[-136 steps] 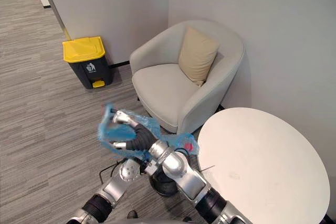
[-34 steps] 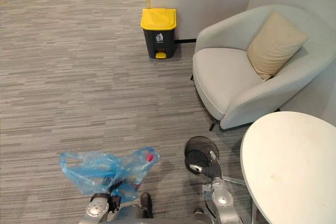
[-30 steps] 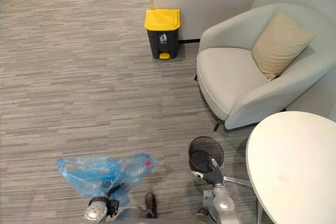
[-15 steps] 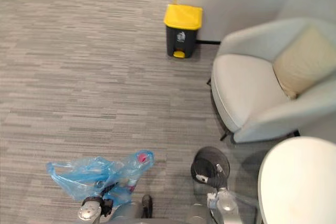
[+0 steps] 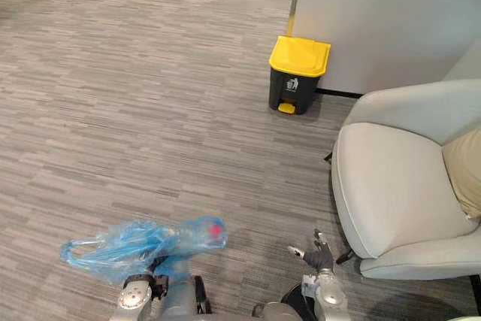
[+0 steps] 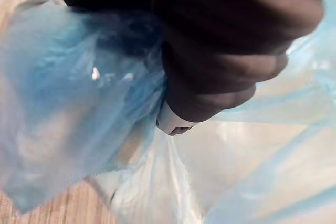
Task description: Gather rubbish on tea table into small bin, then transfer packed bag to large trash can.
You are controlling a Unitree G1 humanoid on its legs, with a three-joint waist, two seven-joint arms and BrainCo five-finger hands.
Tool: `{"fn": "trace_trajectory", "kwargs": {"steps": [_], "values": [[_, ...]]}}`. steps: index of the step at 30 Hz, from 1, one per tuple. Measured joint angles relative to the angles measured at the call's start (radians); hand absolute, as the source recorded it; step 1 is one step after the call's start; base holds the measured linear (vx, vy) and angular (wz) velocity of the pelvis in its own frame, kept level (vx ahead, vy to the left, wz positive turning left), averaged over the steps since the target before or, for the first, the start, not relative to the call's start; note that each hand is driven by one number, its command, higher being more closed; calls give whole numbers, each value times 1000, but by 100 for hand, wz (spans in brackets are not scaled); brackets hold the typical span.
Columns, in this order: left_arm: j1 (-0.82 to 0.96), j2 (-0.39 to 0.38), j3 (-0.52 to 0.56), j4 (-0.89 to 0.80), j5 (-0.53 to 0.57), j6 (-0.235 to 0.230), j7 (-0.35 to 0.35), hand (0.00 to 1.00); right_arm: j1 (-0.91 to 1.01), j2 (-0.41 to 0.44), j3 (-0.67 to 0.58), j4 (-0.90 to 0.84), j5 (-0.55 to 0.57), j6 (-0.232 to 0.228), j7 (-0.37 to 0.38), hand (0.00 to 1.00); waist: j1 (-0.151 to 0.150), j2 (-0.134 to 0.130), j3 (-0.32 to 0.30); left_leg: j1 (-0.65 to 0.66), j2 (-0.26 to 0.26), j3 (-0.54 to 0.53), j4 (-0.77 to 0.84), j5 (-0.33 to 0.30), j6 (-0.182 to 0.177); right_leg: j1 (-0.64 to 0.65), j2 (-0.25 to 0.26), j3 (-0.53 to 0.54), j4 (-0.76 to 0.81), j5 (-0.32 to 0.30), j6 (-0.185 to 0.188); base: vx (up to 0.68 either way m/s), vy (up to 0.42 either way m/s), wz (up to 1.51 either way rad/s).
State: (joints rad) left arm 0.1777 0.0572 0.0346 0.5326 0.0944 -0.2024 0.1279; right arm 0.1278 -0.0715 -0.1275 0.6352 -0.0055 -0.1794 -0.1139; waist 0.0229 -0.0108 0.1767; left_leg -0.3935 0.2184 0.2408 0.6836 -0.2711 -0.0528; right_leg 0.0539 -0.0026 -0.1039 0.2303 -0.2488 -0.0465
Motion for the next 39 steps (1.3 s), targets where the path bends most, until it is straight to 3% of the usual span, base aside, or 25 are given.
{"fn": "trace_trajectory", "kwargs": {"steps": [2,3,4,6,9,10,11,13,15,16,17,18,19,20,21,23,25,27,28,30,32,34,35,36,39], "values": [[-6,-4,-1,1,0,0,0,100,-2,3,-12,14,0,1,-1,0,1,1,-3,7,-52,-44,-208,52,-23,27,-18,31,-20,-15,28,387,224,-55],[-3,-5,-1,7,0,-1,0,100,-4,0,-19,24,0,2,-5,0,7,25,-16,31,-62,-84,-316,168,-21,33,-16,65,-28,-33,58,447,337,-84],[-7,-3,-3,34,0,3,1,100,-6,10,-16,50,-1,6,-12,0,20,6,-18,43,-76,-71,-297,222,16,45,-32,102,-28,-47,80,387,285,-80],[-21,13,-2,48,0,10,2,100,-1,25,-18,45,-2,9,-13,0,17,-25,-27,44,-100,-42,-269,173,33,44,-72,109,-9,-52,90,396,253,-36],[-8,25,-43,50,1,21,2,100,8,25,-18,46,-9,11,-10,0,20,-38,-28,132,-128,24,-242,68,59,-45,-127,140,279,-51,145,531,272,-55],[-1,49,-70,41,0,24,6,100,3,25,4,47,-45,14,5,0,4,-34,-26,286,-136,73,-280,-5,74,-318,-156,77,749,-25,196,814,190,-37],[2,53,-67,28,0,24,6,100,-6,26,14,47,-45,14,7,0,-10,-33,-25,317,-130,76,-296,-5,73,-367,-152,41,748,-38,173,738,82,-30],[-3,47,-63,5,-1,24,7,100,-12,27,21,44,-45,14,8,0,-10,-29,-22,348,-109,83,-279,-7,69,-446,-144,9,695,-48,147,374,-152,-11],[-6,35,-65,-17,-2,23,6,100,-14,23,20,11,-46,14,8,0,-9,7,-3,423,-68,75,-316,-71,30,-497,-125,-46,653,-58,126,427,-233,-24],[-16,42,-61,-10,-3,22,7,100,-25,27,25,19,-47,13,9,0,-13,-1,0,468,-61,76,-349,-92,1,-523,-118,-62,528,-38,130,351,-221,-10],[-27,58,-62,13,-2,21,7,100,-24,24,27,34,-48,14,9,0,-14,-18,-12,484,-74,69,-382,-99,-20,-505,-122,-55,340,19,143,368,-238,33],[-47,69,-63,49,0,21,6,100,-21,7,19,66,-48,14,7,0,-38,-28,-19,511,-84,13,-406,-111,-35,-494,-115,-56,331,124,53,417,-267,55],[-58,59,-66,68,0,21,4,100,-20,-3,18,79,-48,20,7,0,-40,-16,-27,516,-69,-9,-407,-108,-39,-494,-105,-62,350,96,47,479,-251,41],[-61,40,-62,70,0,21,3,100,-21,-20,7,91,-47,33,6,0,-38,18,-27,503,-36,-53,-372,-83,-80,-489,-86,-91,360,72,18,568,-313,19],[-67,26,-61,70,0,23,1,100,-22,-24,-7,87,-45,35,4,0,-43,35,-12,462,-8,-86,-263,-40,-104,-455,-75,-115,358,47,-7,569,-324,25],[-67,3,-45,67,0,23,-5,100,-18,-18,-15,85,-44,36,4,0,-43,43,-3,378,36,-128,-12,62,-107,-354,-54,-142,301,31,-23,419,-243,31],[-43,-18,-28,49,0,23,-19,100,-2,7,-10,61,-34,35,3,0,-19,32,1,264,97,-104,304,57,-105,-172,-15,-145,181,27,-30,400,-166,-1],[-35,-22,-28,36,0,23,-19,100,-4,14,-12,29,-30,29,3,0,-8,13,-5,186,94,-74,331,47,-86,-116,-10,-140,119,27,-31,312,-92,-14],[-31,-23,-28,21,0,23,-19,100,-11,16,-12,15,-24,29,3,0,-2,19,-11,127,94,-52,290,33,-61,-84,-2,-137,78,27,-30,304,-25,-11],[-25,-22,-26,16,0,22,-19,100,-22,19,-16,18,-23,30,4,0,0,14,-8,76,69,-30,141,19,-39,-47,1,-129,38,29,-28,322,39,-15],[-26,-25,-26,20,0,22,-20,100,-26,22,-24,33,-23,31,0,0,21,9,-6,76,1,-48,-150,31,-38,-9,-7,-102,-2,30,-22,314,129,-34],[-31,-24,-25,34,0,22,-19,100,-38,18,-24,67,-24,32,-1,0,22,16,-10,89,-52,-70,-374,148,-30,15,-18,-77,-27,18,20,331,203,-43],[-30,-23,-24,55,0,22,-18,100,-45,15,-22,91,-24,32,-3,0,31,16,-12,116,-68,-81,-415,276,-2,28,-20,-36,-30,3,48,352,223,-48],[-42,-10,-24,85,0,25,-17,100,-48,32,-18,106,-25,34,-4,0,35,-18,-19,121,-97,-62,-404,250,18,32,-53,-16,-44,0,58,363,217,-44],[-50,4,-24,98,0,27,-15,100,-42,28,-20,106,-29,35,-10,0,48,-30,-22,121,-121,-10,-305,141,47,24,-108,33,29,-27,108,351,229,-25]]}}
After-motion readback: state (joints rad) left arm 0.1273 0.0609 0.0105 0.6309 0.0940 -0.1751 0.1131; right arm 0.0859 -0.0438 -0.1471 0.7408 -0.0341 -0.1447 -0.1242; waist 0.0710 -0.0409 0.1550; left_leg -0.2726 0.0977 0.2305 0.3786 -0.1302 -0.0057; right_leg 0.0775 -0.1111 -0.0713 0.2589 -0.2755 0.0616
